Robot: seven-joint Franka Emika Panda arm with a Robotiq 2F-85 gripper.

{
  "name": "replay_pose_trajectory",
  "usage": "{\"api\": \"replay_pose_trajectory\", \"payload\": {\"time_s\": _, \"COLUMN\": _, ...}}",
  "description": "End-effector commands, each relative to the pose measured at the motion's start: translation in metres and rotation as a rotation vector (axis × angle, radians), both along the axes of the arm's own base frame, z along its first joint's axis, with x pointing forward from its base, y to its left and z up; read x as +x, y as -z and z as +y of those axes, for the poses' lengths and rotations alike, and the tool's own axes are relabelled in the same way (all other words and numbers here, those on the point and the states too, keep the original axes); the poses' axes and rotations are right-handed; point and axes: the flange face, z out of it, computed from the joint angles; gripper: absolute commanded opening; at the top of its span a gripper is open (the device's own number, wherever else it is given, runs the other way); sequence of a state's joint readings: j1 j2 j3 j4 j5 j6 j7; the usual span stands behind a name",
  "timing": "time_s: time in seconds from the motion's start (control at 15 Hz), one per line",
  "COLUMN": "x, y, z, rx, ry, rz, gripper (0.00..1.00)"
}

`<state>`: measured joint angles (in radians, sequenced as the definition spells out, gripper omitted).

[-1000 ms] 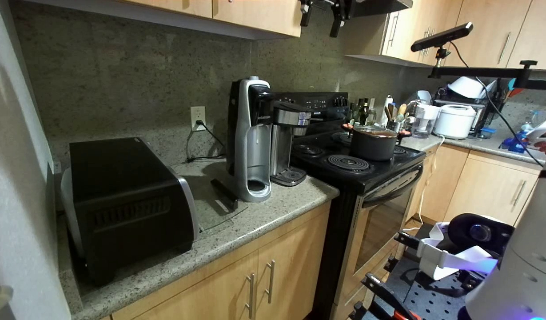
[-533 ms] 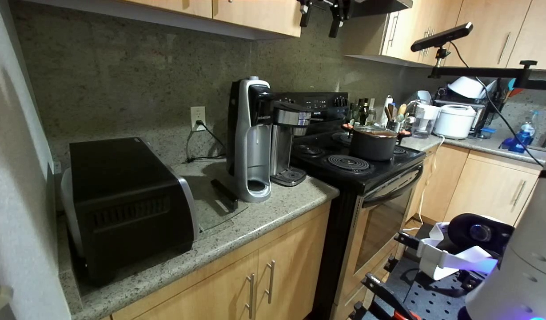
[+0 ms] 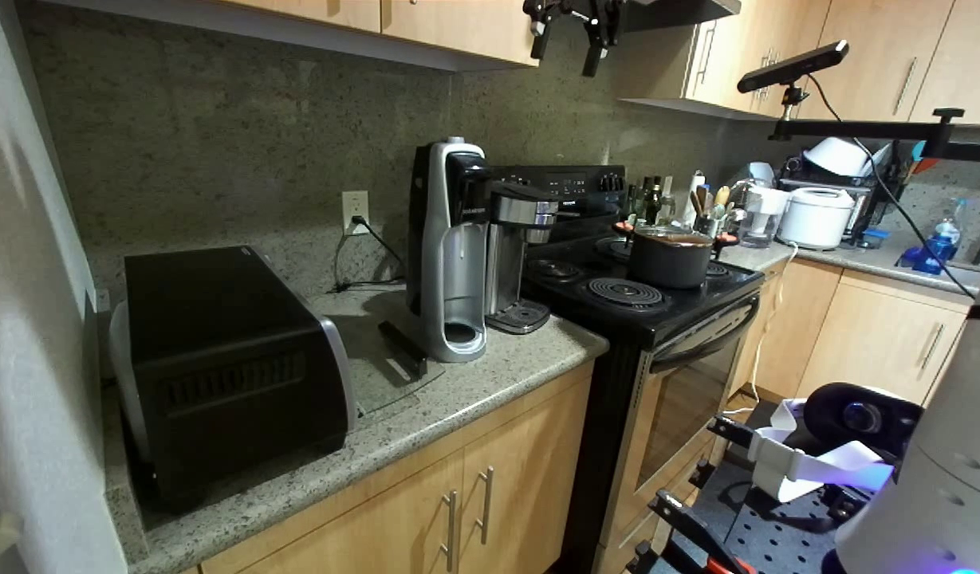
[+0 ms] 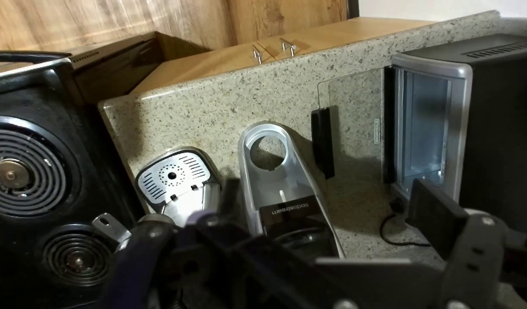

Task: Push the button on the machine

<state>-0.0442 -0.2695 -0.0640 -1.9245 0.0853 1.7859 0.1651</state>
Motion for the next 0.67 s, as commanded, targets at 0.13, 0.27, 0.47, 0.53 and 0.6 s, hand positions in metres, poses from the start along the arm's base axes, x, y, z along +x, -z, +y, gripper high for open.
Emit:
{"api": "replay_pose_trajectory", "payload": {"time_s": 0.13, "x": 0.025, "y": 0.004, "z": -0.005, "rx": 0.007, "ry": 0.013, "rz": -0.010, "gripper": 1.00}}
{"api": "replay_pose_trajectory", "payload": {"time_s": 0.27, "x": 0.033, "y": 0.003, "z": -0.005, "rx": 0.011, "ry": 0.017, "rz": -0.010, "gripper": 1.00}}
{"api": "replay_pose_trajectory", "payload": {"time_s": 0.47, "x": 0.048, "y": -0.002, "z": -0.004, "rx": 0.019, "ry": 0.026, "rz": -0.027, "gripper": 1.00}}
{"api": "replay_pose_trajectory", "payload": {"time_s": 0.53, "x": 0.053, "y": -0.004, "z": -0.004, "rx": 0.020, "ry": 0.029, "rz": -0.033, "gripper": 1.00}}
{"api": "replay_pose_trajectory", "payload": {"time_s": 0.6, "x": 0.058, "y": -0.005, "z": -0.004, "rx": 0.019, "ry": 0.032, "rz": -0.039, "gripper": 1.00}}
